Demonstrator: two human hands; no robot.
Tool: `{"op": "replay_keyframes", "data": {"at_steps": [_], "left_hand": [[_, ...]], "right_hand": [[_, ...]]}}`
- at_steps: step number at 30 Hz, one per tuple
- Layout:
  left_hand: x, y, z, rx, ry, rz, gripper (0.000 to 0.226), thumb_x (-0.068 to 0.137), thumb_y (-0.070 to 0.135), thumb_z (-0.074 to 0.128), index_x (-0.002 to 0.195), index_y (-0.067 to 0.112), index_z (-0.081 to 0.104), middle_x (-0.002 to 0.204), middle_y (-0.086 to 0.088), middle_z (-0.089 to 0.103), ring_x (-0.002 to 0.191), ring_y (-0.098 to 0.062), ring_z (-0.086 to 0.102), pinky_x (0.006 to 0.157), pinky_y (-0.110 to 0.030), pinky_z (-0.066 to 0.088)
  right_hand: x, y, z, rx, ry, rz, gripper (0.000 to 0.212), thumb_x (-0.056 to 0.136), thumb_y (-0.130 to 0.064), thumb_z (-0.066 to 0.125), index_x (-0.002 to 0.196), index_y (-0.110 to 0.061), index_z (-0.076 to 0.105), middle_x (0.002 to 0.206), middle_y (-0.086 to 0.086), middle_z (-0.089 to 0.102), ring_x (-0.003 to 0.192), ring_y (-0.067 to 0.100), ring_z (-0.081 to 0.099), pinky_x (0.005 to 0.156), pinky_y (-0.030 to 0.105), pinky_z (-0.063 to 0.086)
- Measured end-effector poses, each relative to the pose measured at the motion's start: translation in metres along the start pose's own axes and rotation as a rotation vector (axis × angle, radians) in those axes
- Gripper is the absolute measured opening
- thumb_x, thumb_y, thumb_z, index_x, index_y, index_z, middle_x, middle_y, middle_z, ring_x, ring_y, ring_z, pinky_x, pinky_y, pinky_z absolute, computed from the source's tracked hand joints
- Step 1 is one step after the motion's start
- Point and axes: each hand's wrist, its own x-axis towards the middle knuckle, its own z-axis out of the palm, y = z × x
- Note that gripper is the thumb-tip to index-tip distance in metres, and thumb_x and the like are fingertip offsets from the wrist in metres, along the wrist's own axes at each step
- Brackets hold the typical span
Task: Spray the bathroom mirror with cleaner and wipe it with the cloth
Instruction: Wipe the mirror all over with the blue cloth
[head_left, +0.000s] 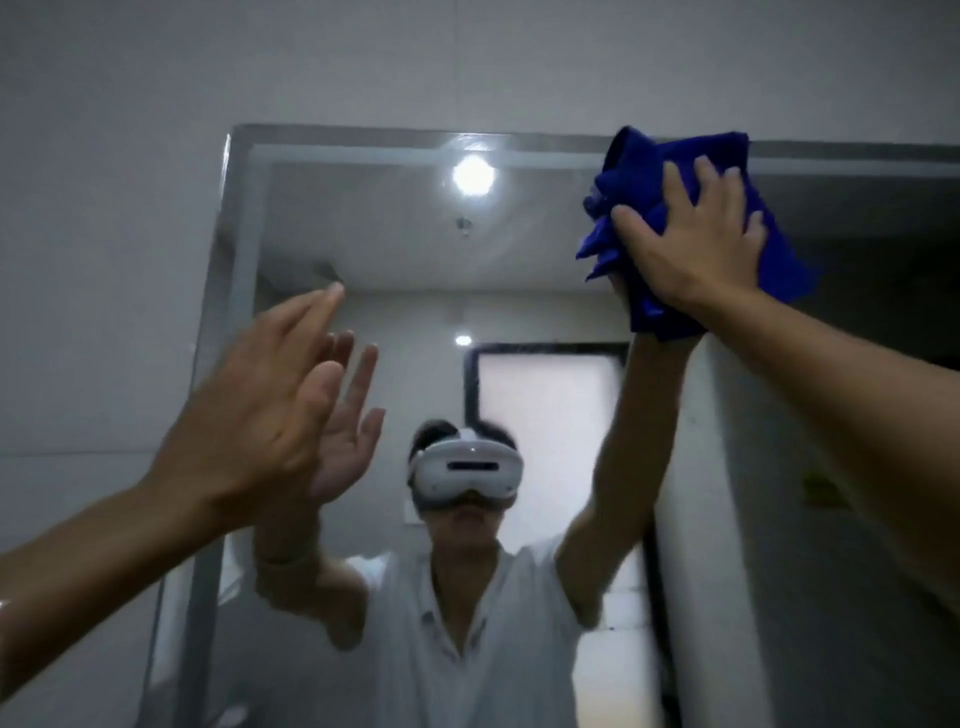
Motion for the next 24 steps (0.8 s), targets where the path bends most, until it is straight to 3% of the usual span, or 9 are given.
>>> {"op": "replay_keyframes", "data": {"at_steps": [4,7,10,11,13,15,17,20,24], "left_hand": [[0.014,0.03,0.01,-0.073,0.092,-0.117,0.066,0.091,0.045,0.017,0.145,0.008,0.026,0.148,-0.014,0.029,0.13,-0.023,0.03,0.101,-0.032,0.025],[0.05,0.101,0.041,-0.161,0.087,-0.1,0.055,0.096,0.038,0.023,0.142,0.008,0.032,0.148,-0.009,0.03,0.131,-0.02,0.029,0.102,-0.036,0.03],[0.063,0.158,0.056,-0.285,0.108,-0.067,0.06,0.094,0.043,0.016,0.145,0.014,0.028,0.143,-0.01,0.038,0.127,-0.02,0.034,0.1,-0.034,0.029],[0.058,0.171,0.057,-0.258,0.093,-0.031,0.063,0.092,0.045,0.015,0.145,0.014,0.03,0.144,-0.009,0.038,0.129,-0.02,0.033,0.102,-0.033,0.027],[0.034,0.189,0.05,-0.169,0.074,0.007,0.066,0.09,0.045,0.016,0.143,0.01,0.033,0.145,-0.012,0.036,0.132,-0.022,0.031,0.104,-0.034,0.027],[0.006,0.116,0.097,-0.032,-0.106,-0.025,0.061,0.092,0.04,0.024,0.141,0.006,0.035,0.14,-0.016,0.038,0.13,-0.03,0.032,0.103,-0.043,0.031],[-0.033,0.035,0.152,0.066,-0.114,-0.158,0.067,0.09,0.054,0.032,0.145,0.016,0.033,0.137,-0.011,0.042,0.131,-0.042,0.025,0.097,-0.059,0.037],[-0.041,0.07,0.153,0.26,-0.132,-0.148,0.062,0.091,0.046,0.035,0.144,0.013,0.034,0.143,-0.013,0.036,0.134,-0.042,0.025,0.104,-0.059,0.03],[-0.01,0.23,0.11,0.059,-0.082,-0.092,0.07,0.093,0.05,0.012,0.135,0.001,0.04,0.137,-0.026,0.039,0.125,-0.038,0.037,0.1,-0.056,0.032]], "right_hand": [[-0.055,-0.014,0.011,0.007,0.017,-0.132,0.071,0.088,-0.063,0.035,0.15,-0.03,0.021,0.16,0.003,0.009,0.146,0.027,0.0,0.115,0.055,0.003],[-0.168,-0.016,0.025,0.003,-0.044,-0.671,0.071,0.078,-0.063,0.041,0.143,-0.033,0.039,0.156,0.005,0.026,0.144,0.032,0.013,0.113,0.058,0.012],[-0.184,0.024,0.021,0.018,-0.2,-1.118,0.07,0.075,-0.058,0.048,0.137,-0.026,0.05,0.15,0.011,0.037,0.142,0.037,0.018,0.117,0.051,0.002],[-0.159,0.041,0.018,0.057,-0.121,-1.069,0.07,0.075,-0.056,0.047,0.136,-0.022,0.052,0.148,0.013,0.039,0.141,0.037,0.021,0.117,0.052,0.004],[-0.104,0.084,0.005,0.076,-0.032,-0.621,0.074,0.078,-0.061,0.038,0.142,-0.026,0.042,0.154,0.01,0.03,0.144,0.032,0.016,0.115,0.056,0.008],[-0.064,0.133,-0.013,0.017,-0.004,-0.119,0.073,0.084,-0.066,0.031,0.148,-0.031,0.026,0.159,0.003,0.014,0.146,0.024,0.004,0.116,0.053,0.005],[-0.065,0.152,-0.022,0.018,0.015,0.03,0.071,0.089,-0.064,0.031,0.15,-0.029,0.021,0.16,0.002,0.009,0.147,0.024,-0.001,0.117,0.053,0.003],[-0.141,0.143,-0.01,0.011,0.005,-0.163,0.071,0.086,-0.061,0.037,0.149,-0.031,0.024,0.159,0.004,0.014,0.146,0.027,0.003,0.115,0.055,0.003],[-0.25,0.161,-0.002,-0.02,-0.212,-0.858,0.073,0.076,-0.062,0.044,0.142,-0.032,0.039,0.152,0.003,0.033,0.144,0.029,0.015,0.113,0.057,0.011]]}}
